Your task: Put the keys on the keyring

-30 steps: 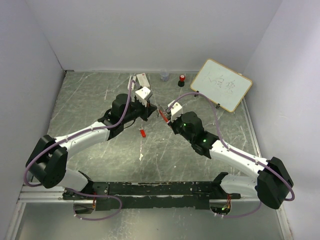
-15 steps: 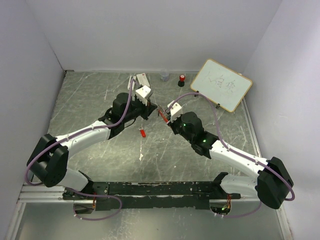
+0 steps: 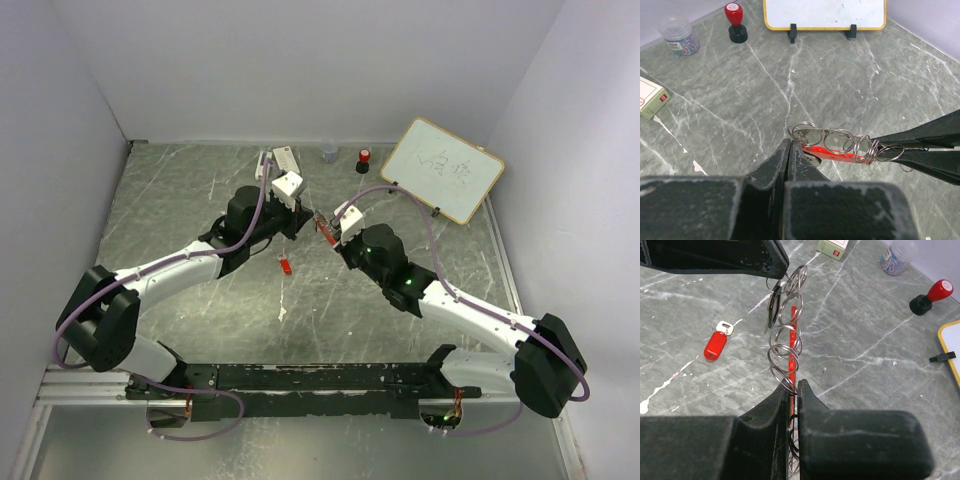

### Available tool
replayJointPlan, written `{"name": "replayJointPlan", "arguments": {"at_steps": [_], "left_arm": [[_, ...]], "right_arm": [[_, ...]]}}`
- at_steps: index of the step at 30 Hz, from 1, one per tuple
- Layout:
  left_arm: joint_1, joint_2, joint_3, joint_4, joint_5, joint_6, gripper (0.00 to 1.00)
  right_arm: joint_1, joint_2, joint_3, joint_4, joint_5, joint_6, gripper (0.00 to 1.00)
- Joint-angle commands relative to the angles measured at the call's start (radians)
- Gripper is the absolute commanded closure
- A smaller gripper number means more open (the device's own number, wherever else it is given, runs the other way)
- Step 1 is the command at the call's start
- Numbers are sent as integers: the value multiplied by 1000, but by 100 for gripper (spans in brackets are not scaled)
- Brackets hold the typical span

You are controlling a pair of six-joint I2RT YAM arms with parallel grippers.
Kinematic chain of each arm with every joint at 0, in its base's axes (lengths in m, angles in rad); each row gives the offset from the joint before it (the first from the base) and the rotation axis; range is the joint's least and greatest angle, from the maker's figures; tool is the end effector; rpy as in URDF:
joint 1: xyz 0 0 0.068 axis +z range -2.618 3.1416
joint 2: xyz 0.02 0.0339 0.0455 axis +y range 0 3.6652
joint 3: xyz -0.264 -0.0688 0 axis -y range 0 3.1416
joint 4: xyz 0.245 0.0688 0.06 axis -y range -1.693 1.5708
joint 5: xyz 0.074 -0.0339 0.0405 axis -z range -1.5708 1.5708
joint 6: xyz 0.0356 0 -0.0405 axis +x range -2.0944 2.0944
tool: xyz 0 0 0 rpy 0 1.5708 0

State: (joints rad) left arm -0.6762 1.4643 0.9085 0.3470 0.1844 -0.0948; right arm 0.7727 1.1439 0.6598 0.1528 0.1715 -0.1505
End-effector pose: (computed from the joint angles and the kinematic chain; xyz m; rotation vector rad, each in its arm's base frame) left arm 0.2598 -0.2168 0.2751 0.6552 1.7122 -0.7137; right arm 0.1894 0.1762 0.2574 -0.7426 1.7548 0.2598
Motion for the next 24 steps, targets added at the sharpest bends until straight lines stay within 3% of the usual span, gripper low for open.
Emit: {"name": "replayJointPlan", "arguments": {"at_steps": [1,24], "left_arm": [[-7,7,39,-2,-27,1,93],[-8,-28,14,-7,-92,43,93]], "right_arm": [[5,-26,-14,45,3,-9,100],[7,-59,-31,56,33,-4,100]]}}
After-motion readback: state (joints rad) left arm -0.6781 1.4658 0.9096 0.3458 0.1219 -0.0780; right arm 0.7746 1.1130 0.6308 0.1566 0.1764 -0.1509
